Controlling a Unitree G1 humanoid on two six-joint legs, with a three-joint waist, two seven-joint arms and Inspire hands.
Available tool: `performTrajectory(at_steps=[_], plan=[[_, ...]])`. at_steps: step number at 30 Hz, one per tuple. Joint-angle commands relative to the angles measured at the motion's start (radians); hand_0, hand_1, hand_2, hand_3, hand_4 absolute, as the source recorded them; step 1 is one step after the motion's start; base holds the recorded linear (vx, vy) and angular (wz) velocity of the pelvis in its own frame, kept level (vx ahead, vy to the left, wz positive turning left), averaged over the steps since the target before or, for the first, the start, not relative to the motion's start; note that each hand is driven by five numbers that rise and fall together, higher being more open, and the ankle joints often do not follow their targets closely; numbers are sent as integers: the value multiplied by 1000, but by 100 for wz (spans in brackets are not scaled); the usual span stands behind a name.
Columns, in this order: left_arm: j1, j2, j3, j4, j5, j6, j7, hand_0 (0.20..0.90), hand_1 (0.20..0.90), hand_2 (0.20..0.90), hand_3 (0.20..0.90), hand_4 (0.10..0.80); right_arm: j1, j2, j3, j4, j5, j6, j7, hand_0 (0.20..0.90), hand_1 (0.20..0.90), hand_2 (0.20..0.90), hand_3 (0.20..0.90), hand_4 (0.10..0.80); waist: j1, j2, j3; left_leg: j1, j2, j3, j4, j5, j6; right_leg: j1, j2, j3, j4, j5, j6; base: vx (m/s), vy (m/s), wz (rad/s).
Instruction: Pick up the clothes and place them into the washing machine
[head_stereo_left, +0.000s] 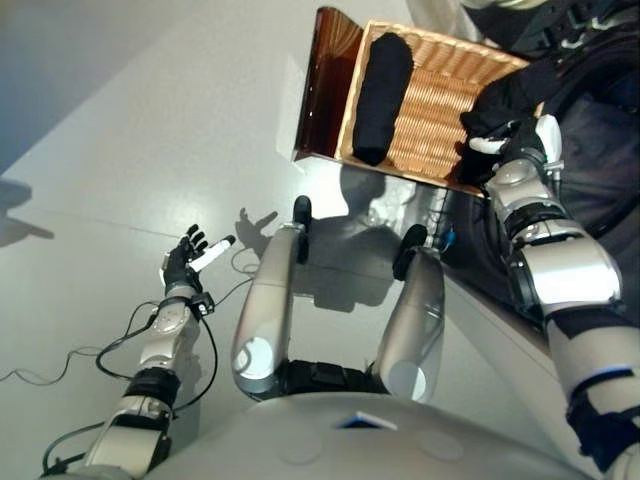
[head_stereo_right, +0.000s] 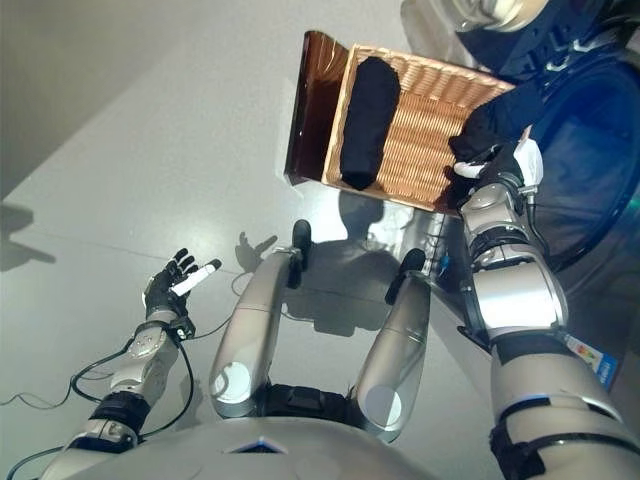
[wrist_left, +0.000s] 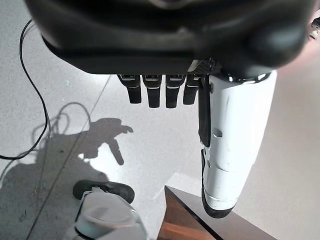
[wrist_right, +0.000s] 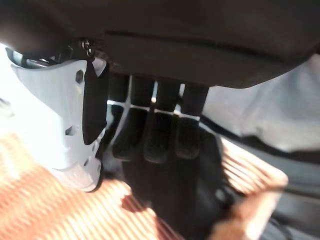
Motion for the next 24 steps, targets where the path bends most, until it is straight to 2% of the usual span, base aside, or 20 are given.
performTrajectory(at_steps=[1,8,18,19,20,21,24], plan=[[20,48,72,50,29,-31,9,900,900,900,900,800,43,-54,-39,-57,119,-88,-36,200,200,200,200,300,5,-41,-85,57,-16,21,-99,-14,-16,45,16,-49,-131,81,-51,82,-43,4],[32,40,90,83,6,-7,-18,900,900,900,900,800,105,-66,-175,-37,369,-132,19,200,200,200,200,300,2,-66,-98,161,-13,11,-193,15,-25,174,12,-85,-246,110,-38,63,-35,1],[27,33,89,108,24,2,-29,900,900,900,900,800,142,-77,-178,-7,340,-131,45,200,200,200,200,300,5,-67,-99,214,-14,4,-229,26,-29,231,10,-96,-280,120,-32,3,-1,0],[23,34,86,113,30,-1,-26,900,900,900,900,800,137,-80,-123,-1,224,-111,22,571,571,571,571,565,7,-67,-97,211,-14,2,-224,29,-29,229,10,-95,-282,123,-33,0,0,0],[19,35,83,115,36,-2,-23,900,900,900,900,800,129,-80,-89,0,161,-99,12,862,862,862,862,773,8,-67,-96,208,-14,2,-224,31,-30,226,10,-95,-282,125,-34,-46,-13,-4],[11,37,77,115,44,-5,-18,900,900,900,900,800,128,-78,-58,8,104,-84,7,900,900,900,900,800,9,-66,-94,202,-15,0,-224,34,-30,221,9,-95,-280,125,-35,-46,-18,-2],[-6,37,64,126,59,-10,3,900,900,900,900,800,121,-73,-12,25,14,-47,-20,900,900,900,900,800,8,-62,-88,182,-19,-1,-219,39,-31,202,6,-93,-271,126,-37,-47,-12,1]])
